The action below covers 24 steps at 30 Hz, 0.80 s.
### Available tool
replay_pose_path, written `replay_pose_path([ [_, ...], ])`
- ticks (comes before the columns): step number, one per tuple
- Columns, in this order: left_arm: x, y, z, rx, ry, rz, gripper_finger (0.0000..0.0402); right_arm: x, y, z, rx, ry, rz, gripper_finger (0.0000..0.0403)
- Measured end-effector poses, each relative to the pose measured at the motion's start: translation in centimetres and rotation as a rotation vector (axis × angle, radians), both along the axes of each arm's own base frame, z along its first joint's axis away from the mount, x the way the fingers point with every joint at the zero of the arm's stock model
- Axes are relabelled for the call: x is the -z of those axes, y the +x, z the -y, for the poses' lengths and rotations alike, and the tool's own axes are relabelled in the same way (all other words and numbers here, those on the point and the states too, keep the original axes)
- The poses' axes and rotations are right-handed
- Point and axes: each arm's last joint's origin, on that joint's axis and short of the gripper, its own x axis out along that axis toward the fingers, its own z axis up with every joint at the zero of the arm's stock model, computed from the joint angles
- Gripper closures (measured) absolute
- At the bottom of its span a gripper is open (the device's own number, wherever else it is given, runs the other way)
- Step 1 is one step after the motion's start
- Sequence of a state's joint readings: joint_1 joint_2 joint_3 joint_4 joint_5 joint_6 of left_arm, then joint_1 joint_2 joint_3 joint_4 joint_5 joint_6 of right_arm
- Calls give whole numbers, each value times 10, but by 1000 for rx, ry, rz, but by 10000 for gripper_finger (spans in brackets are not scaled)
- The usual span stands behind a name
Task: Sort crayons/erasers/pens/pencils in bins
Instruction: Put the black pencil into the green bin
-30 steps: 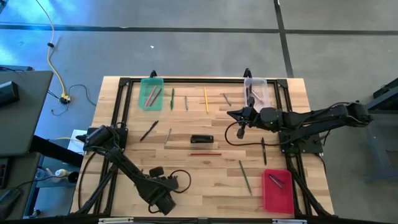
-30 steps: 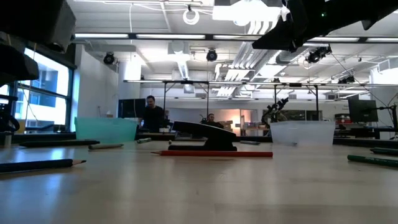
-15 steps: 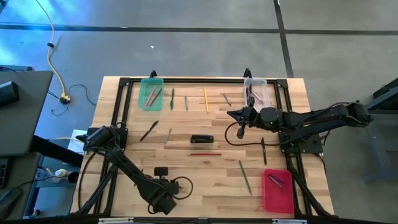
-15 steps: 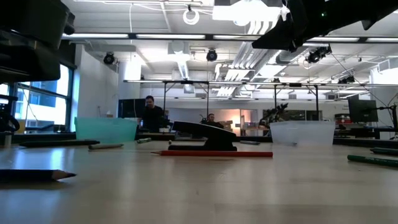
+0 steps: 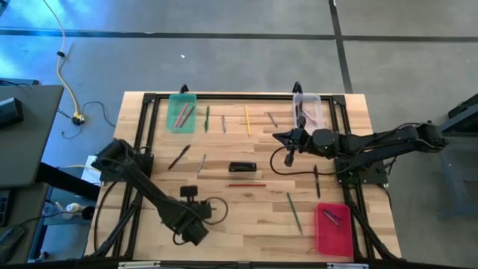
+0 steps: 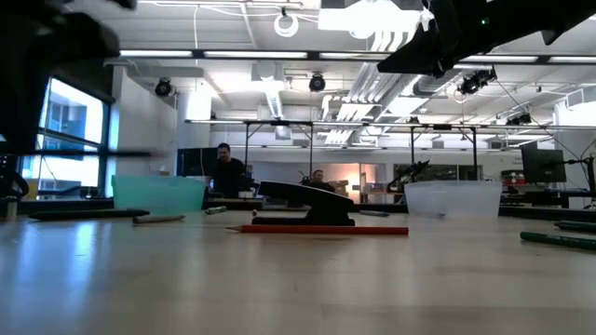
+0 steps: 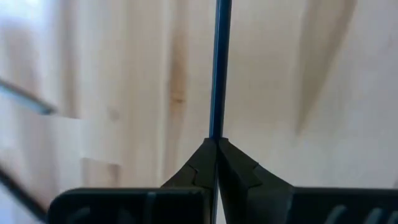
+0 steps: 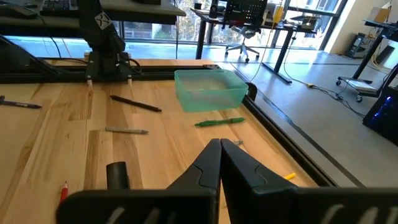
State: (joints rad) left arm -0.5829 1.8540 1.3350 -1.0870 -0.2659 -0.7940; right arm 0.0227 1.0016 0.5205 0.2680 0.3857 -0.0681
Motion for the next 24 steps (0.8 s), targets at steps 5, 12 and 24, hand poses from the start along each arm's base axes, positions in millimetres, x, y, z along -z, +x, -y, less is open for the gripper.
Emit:
replay_pose_path([
  [5,-39,-6,-26,-102,47,135,401,0,0,0,1,5,1,403],
  [12,-85,-18,-68,-217,97,288,401,0,0,0,1,7,1,403],
  [24,-105,-23,-133,-326,232,250,401,0,0,0,1,7,1,403],
])
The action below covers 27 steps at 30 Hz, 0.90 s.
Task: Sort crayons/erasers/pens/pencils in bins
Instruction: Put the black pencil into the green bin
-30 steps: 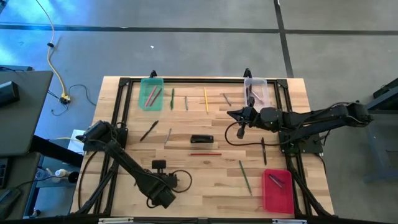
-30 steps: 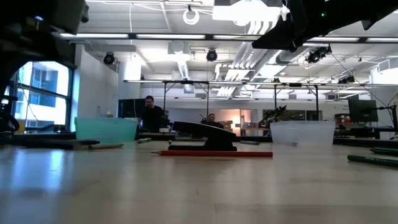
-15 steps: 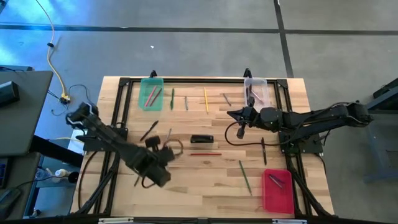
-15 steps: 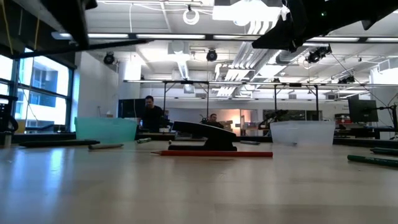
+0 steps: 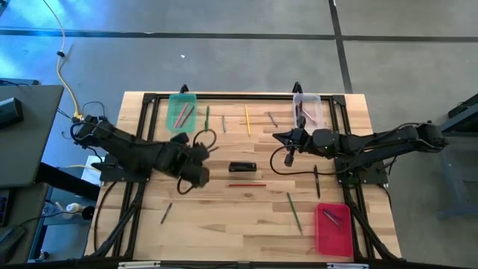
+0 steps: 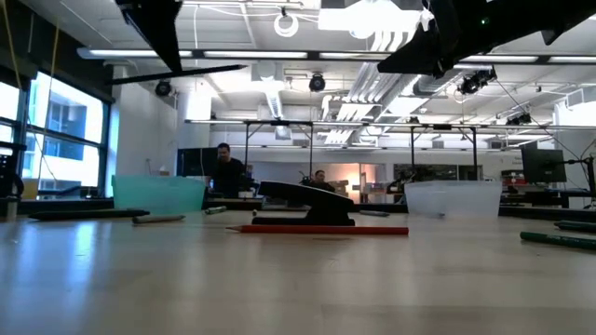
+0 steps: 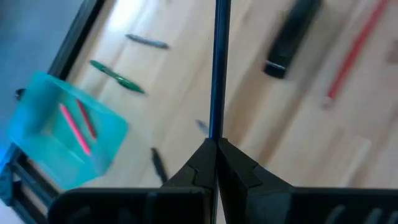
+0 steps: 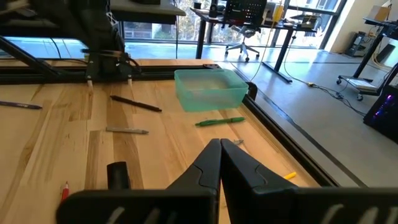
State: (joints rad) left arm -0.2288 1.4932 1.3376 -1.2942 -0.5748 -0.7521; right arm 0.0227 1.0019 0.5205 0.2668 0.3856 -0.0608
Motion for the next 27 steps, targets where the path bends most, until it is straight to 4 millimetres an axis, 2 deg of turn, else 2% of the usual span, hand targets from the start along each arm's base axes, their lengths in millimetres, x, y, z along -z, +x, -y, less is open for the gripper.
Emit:
replay_pose_path([
  [11,-2,3,-42,-46,38,-51,401,0,0,0,0,0,-2,403],
  [15,-3,2,-62,-101,54,-71,401,0,0,0,0,0,-2,403],
  [20,-3,-4,-100,-191,62,-114,401,0,0,0,0,0,-2,403],
  [27,-3,-23,-161,-382,52,-140,401,0,0,0,0,0,-2,403],
])
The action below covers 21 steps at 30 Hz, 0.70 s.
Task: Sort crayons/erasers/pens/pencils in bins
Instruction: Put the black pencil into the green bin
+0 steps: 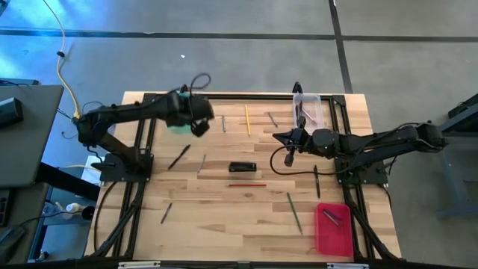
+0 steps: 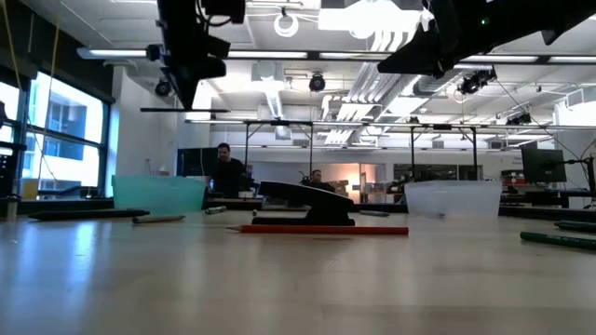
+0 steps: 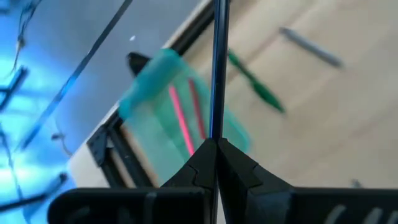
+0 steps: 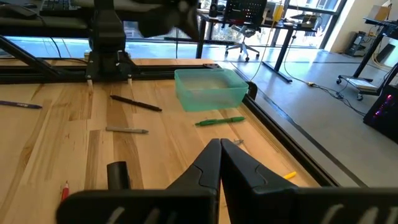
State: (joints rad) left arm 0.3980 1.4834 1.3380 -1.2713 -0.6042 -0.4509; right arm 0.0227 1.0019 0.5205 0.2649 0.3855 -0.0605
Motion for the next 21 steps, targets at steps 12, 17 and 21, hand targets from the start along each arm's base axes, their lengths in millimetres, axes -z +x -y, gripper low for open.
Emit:
replay_pose_path([
  [12,54,-39,-80,-164,-23,117,401,0,0,0,-6,-29,-11,403],
  [17,75,-63,-102,-218,-43,172,401,0,0,0,-15,-67,-25,403],
  [21,87,-78,-113,-251,-66,218,401,-1,0,1,-17,-94,-26,403],
])
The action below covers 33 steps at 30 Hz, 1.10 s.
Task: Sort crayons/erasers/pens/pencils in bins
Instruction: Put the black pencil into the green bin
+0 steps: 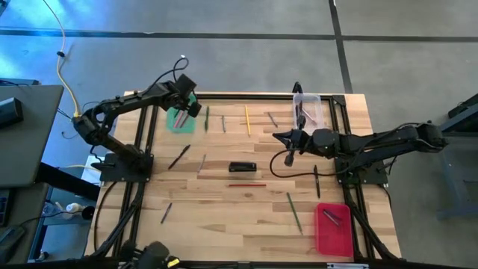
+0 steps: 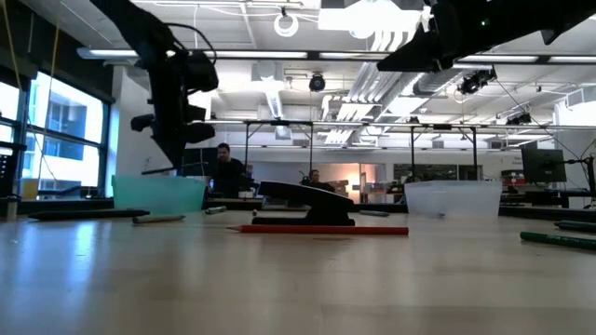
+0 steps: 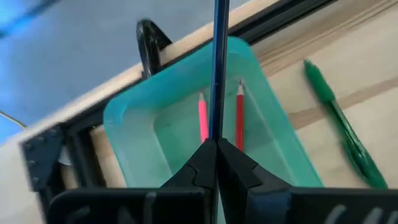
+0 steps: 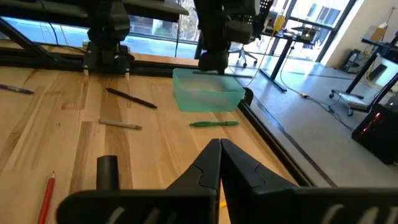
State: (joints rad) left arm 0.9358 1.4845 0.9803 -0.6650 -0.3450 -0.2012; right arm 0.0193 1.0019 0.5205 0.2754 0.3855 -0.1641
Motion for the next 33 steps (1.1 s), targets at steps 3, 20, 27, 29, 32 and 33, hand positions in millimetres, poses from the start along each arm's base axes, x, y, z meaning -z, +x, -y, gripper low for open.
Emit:
replay_pose_path([
  [3,6,-7,-4,-18,-14,30,401,-2,0,0,-4,-21,13,403],
  [20,19,-9,4,-71,-89,97,401,-5,1,0,-11,-59,25,403],
  [27,21,-8,4,-81,-101,99,401,-5,1,0,-12,-66,22,403],
  [29,21,-8,4,-81,-101,100,402,-5,1,0,-12,-66,22,403],
  [32,24,-9,5,-80,-94,106,402,-5,1,0,-12,-66,22,403],
  [33,28,-9,6,-78,-96,112,402,-5,1,0,-12,-66,22,403],
])
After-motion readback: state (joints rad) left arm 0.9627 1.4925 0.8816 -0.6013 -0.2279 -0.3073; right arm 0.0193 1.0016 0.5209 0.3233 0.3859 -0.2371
